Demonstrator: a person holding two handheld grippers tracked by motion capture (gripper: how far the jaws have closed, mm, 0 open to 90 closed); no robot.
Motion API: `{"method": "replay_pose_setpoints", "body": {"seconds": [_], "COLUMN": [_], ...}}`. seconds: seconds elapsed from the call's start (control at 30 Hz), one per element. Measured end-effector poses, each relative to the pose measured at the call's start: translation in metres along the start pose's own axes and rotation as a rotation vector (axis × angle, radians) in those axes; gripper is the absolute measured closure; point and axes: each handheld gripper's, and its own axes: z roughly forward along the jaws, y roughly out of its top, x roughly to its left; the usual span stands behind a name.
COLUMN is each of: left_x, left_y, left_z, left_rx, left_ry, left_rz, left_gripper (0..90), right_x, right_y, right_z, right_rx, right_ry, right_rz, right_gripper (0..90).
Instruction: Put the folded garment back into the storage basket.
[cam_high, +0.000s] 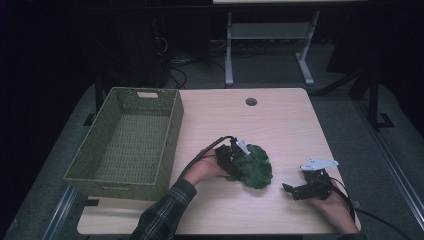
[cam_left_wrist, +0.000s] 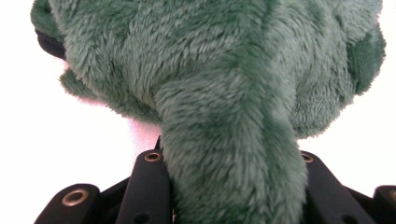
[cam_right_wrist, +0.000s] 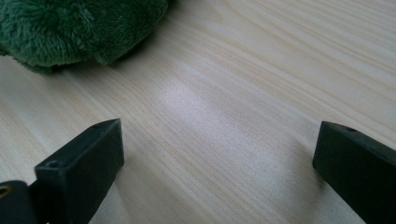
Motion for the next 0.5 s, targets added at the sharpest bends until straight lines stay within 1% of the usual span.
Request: {"method": "replay_pose_setpoints", "body": {"seconds": [0.1, 0.17, 0.23, 0.33, 0.5], "left_x": [0.000, 0.001, 0.001, 0.001, 0.001], "left_y": [0.001, 0.001, 0.002, 0.003, 0.004], "left_z": [-0.004, -0.007, -0.013, -0.023, -0.041], "left_rx": [-0.009, -0.024, -0.043, -0.057, -0.073], "left_ry": [-0.016, -0.031, -0.024, -0.015, 0.010], "left_rz": [-0.012, -0.038, -0.052, -0.063, -0.063], "left_gripper": [65.5, 65.4, 65.3, 65.0, 64.5], "right_x": [0.000, 0.000, 0.000, 0.000, 0.000], "right_y": [0.000, 0.000, 0.000, 0.000, 0.000], "right_z": [0.000, 0.000, 0.000, 0.000, 0.000], "right_rx": [0.000, 0.002, 0.002, 0.001, 0.001], "right_ry": [0.000, 0.001, 0.002, 0.001, 0.002], "right_rz": [0.000, 0.004, 0.003, 0.003, 0.003], "right_gripper": [1.6, 1.6, 1.6, 1.6, 1.6]}}
